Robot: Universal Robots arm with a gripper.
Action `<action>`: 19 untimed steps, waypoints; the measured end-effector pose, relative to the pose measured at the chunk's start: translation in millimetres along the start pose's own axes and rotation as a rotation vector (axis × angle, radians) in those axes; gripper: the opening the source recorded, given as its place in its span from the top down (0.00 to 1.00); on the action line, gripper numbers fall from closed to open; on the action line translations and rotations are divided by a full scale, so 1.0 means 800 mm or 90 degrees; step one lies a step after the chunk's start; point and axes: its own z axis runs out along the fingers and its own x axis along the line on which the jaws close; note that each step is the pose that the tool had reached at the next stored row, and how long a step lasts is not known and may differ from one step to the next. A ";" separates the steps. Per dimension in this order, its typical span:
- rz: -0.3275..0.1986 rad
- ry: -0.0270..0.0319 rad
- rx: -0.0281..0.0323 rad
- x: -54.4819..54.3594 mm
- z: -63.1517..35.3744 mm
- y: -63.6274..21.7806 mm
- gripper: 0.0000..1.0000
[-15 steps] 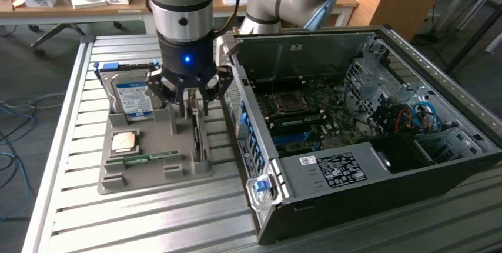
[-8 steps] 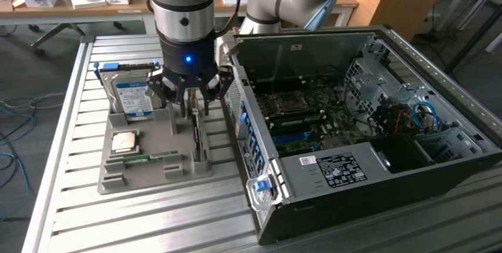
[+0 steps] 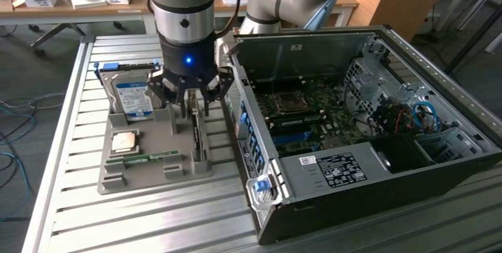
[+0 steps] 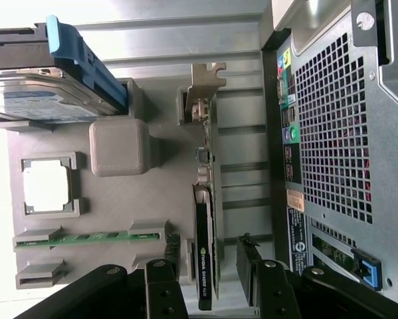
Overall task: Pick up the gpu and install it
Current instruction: 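Pick up the gpu and move the gpu toward the slot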
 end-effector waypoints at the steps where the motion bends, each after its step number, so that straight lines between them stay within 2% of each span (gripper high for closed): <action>1: 0.000 0.0000 0.0000 0.000 0.001 0.000 0.53; 19: 0.000 0.0001 0.0001 0.001 0.021 -0.001 0.53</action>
